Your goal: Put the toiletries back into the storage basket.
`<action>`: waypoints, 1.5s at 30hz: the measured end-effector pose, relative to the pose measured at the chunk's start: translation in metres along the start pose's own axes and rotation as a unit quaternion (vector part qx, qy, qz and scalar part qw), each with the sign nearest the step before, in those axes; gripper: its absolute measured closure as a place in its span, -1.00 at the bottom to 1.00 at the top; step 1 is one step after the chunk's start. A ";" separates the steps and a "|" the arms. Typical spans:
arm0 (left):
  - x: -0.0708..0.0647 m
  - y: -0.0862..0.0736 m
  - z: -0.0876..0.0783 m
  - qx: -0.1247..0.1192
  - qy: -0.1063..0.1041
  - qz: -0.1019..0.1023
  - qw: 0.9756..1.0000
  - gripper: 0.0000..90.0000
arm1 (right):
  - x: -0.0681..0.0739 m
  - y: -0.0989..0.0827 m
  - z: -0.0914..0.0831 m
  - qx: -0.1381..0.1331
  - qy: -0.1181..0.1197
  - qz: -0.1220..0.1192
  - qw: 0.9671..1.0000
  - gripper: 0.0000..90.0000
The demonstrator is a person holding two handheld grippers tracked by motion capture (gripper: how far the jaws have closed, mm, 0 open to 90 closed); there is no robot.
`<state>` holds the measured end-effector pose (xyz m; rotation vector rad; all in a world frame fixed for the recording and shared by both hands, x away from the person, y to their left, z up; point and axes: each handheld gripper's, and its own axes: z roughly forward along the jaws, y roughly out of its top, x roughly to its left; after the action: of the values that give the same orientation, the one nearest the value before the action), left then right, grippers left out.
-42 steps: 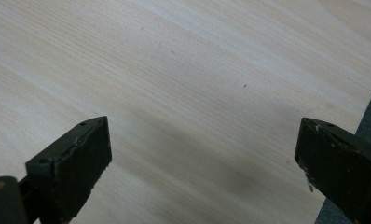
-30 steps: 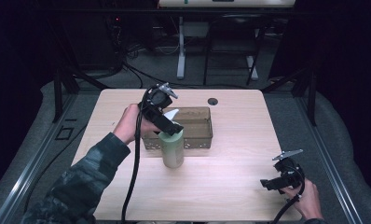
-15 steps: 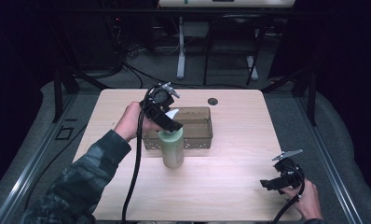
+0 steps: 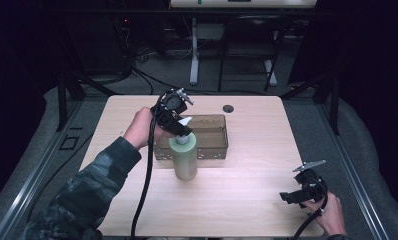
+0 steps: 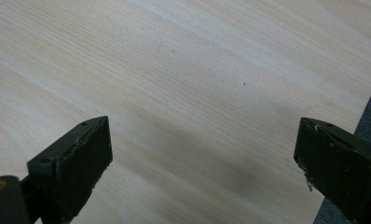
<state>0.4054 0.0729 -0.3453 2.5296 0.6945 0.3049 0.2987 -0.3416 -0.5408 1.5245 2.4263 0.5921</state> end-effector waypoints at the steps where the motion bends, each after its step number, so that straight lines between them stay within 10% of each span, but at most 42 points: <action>1: 0.000 0.000 0.000 0.000 0.000 0.000 1.000 0.21 | 0.000 0.000 0.000 0.000 0.000 0.000 1.000 -0.92; 23: 0.000 -0.004 0.000 -0.022 -0.014 0.003 1.000 0.39 | 0.001 0.001 0.000 -0.002 -0.002 -0.001 1.000 -0.91; 45: 0.003 0.009 -0.008 0.009 -0.018 0.028 0.999 0.39 | 0.001 0.001 -0.001 -0.003 -0.008 -0.006 1.000 -0.91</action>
<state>0.4089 0.0714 -0.3337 2.5694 0.6156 0.2723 0.2979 -0.3403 -0.5392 1.5053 2.4180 0.5833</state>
